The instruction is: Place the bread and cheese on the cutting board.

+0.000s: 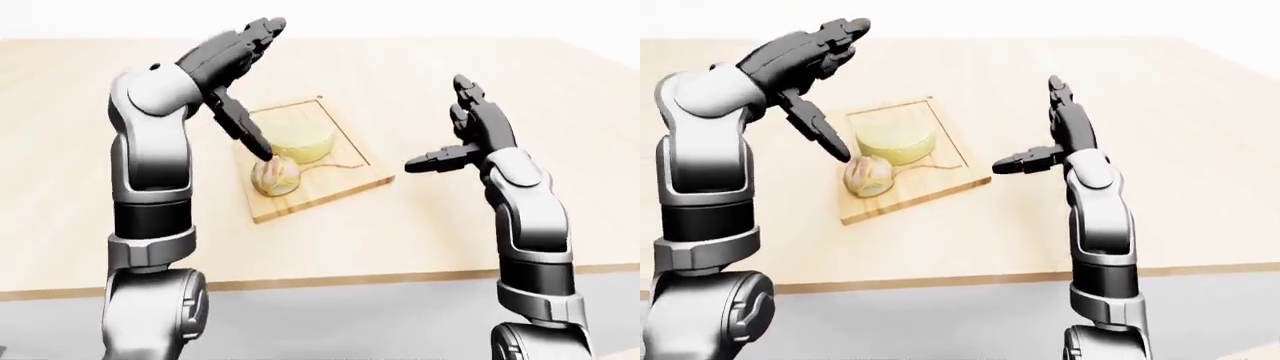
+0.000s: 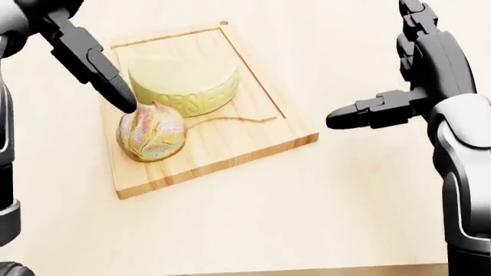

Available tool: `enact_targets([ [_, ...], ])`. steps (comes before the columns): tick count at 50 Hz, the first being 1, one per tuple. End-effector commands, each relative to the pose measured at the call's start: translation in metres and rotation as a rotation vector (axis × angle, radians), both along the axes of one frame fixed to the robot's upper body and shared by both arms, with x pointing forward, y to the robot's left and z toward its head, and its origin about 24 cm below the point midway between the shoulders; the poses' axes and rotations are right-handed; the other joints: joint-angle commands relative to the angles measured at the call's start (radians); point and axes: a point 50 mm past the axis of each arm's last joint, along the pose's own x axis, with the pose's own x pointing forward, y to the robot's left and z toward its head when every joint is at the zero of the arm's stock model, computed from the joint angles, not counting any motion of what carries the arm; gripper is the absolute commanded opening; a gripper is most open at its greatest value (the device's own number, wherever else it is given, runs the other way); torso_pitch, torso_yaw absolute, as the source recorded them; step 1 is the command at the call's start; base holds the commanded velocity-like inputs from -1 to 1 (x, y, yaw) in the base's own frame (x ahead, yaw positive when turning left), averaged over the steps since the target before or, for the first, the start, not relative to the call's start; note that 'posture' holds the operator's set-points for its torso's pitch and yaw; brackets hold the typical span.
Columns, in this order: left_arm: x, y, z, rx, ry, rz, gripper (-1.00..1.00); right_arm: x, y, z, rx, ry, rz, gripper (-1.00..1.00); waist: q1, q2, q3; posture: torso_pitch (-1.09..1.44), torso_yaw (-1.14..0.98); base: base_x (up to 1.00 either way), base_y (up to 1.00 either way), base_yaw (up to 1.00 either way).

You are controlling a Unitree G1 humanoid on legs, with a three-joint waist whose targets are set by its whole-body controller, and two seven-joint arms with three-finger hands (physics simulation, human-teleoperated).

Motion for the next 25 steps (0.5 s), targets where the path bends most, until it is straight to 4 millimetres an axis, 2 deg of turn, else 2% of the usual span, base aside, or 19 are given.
enact_targets([
  [1,-0.013,0.035,0.017,-0.371,-0.148,0.161,1.00,-0.012,-0.001,0.061,-0.003,-0.180,0.002,1.00,0.000,-0.002,-0.031,0.00,0.00,0.00,0.00,0.00],
  [3,-0.015,0.042,0.011,-0.411,-0.152,0.186,1.00,-0.015,-0.002,0.069,0.005,-0.204,0.001,1.00,-0.003,0.000,-0.033,0.00,0.00,0.00,0.00,0.00],
  [6,-0.017,0.052,0.006,-0.429,-0.158,0.217,1.00,-0.016,-0.002,0.076,0.009,-0.223,0.000,1.00,-0.009,0.008,-0.022,0.00,0.00,0.00,0.00,0.00],
  [12,-0.020,0.063,0.013,-0.471,-0.182,0.239,1.00,-0.021,-0.001,0.095,0.005,-0.255,0.015,1.00,-0.006,0.003,-0.025,0.00,0.00,0.00,0.00,0.00],
  [15,-0.030,0.065,0.034,-0.554,-0.180,0.226,1.00,-0.024,-0.005,0.106,0.016,-0.272,0.015,1.00,-0.005,0.005,-0.023,0.00,0.00,0.00,0.00,0.00],
  [18,-0.030,0.068,0.043,-0.527,-0.215,0.235,1.00,-0.028,-0.011,0.119,0.015,-0.295,0.003,1.00,-0.002,0.005,-0.017,0.00,0.00,0.00,0.00,0.00],
  [20,-0.037,0.066,0.053,-0.526,-0.239,0.221,1.00,-0.031,-0.013,0.126,0.018,-0.307,-0.002,1.00,-0.001,0.007,-0.014,0.00,0.00,0.00,0.00,0.00],
  [25,-0.037,0.068,0.060,-0.551,-0.251,0.223,1.00,-0.035,-0.017,0.136,0.017,-0.329,-0.010,1.00,-0.002,0.011,-0.009,0.00,0.00,0.00,0.00,0.00],
])
